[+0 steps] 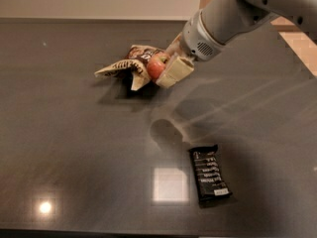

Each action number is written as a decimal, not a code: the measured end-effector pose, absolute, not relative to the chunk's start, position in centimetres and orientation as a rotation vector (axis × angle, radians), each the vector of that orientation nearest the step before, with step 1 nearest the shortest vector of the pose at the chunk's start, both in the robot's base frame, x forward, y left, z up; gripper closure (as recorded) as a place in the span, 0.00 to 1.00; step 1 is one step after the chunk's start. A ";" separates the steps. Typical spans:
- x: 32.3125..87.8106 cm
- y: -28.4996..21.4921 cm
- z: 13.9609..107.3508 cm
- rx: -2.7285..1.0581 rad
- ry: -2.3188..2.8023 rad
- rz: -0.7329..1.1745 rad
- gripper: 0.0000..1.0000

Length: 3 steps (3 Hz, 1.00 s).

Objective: Move apple near brown chip bag

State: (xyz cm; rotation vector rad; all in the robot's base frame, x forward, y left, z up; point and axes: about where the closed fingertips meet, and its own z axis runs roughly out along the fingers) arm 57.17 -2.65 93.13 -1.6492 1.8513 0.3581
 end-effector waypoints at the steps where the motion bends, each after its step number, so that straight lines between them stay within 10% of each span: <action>1: 60.2 -4.0 92.0 -1.596 1.901 0.316 1.00; 3: 63.7 -6.4 87.9 -1.544 2.005 0.288 1.00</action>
Offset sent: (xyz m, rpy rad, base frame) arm 0.0800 -0.0528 -0.0546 -0.0622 0.0297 -0.1834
